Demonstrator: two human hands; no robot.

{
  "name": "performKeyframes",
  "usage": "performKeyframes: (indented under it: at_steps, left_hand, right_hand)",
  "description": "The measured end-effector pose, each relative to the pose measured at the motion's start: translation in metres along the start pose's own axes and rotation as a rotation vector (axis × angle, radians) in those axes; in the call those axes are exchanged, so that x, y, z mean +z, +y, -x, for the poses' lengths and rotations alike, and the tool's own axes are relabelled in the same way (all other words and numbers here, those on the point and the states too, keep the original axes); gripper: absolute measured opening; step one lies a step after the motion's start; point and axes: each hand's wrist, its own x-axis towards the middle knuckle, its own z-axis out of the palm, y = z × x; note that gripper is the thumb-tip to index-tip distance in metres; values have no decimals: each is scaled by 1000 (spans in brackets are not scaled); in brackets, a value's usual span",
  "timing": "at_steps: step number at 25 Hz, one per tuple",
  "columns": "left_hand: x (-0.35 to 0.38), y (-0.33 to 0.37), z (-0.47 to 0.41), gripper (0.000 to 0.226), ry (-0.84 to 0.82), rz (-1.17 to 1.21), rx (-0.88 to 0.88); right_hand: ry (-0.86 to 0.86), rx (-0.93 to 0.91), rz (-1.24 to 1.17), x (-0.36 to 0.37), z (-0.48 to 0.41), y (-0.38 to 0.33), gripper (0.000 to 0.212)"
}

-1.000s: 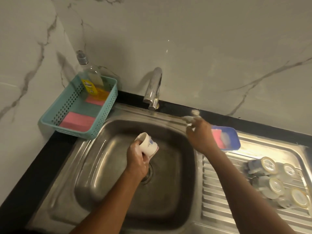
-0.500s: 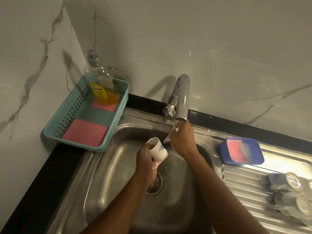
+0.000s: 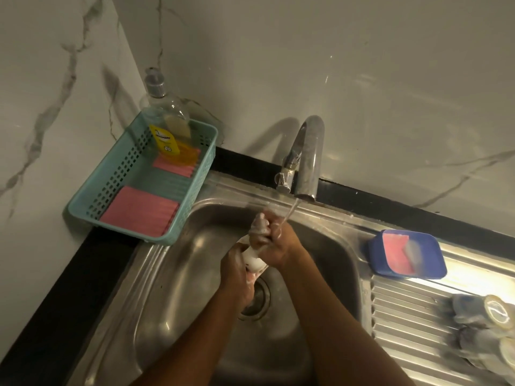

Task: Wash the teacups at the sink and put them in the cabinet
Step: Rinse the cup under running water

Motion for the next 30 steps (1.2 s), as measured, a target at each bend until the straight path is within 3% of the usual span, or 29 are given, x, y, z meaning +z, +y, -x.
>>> performKeyframes:
  at_steps: [4, 7, 9, 14, 16, 20, 23, 27, 30]
  left_hand:
    - [-18, -1, -5, 25, 107, 72, -23]
    - [-27, 0, -8, 21, 167, 65, -18]
    - [-25, 3, -8, 25, 147, 71, -33]
    - [-8, 2, 4, 19, 119, 69, -61]
    - [-4, 1, 4, 30, 85, 101, -94]
    - [10, 7, 11, 29, 59, 151, -128]
    - [25, 14, 13, 28, 56, 223, -234]
    - [35, 15, 2, 42, -37, 124, -305]
    - [29, 10, 4, 39, -140, 157, -352]
  right_hand:
    - [107, -1, -28, 4, -28, 5, 23]
    - [194, -59, 201, -2, -29, 6, 22]
    - [259, -130, 573, -12, -23, 4, 20]
    - [289, -371, 2113, -15, 3, -10, 22]
    - [294, -508, 2317, -14, 18, -14, 22]
    - [250, -636, 2295, -11, 53, -17, 27]
    - [276, -654, 2023, -24, 68, -19, 36]
    - [224, -600, 1501, -55, 56, -5, 71]
    - [298, -726, 1331, -59, 41, 9, 62]
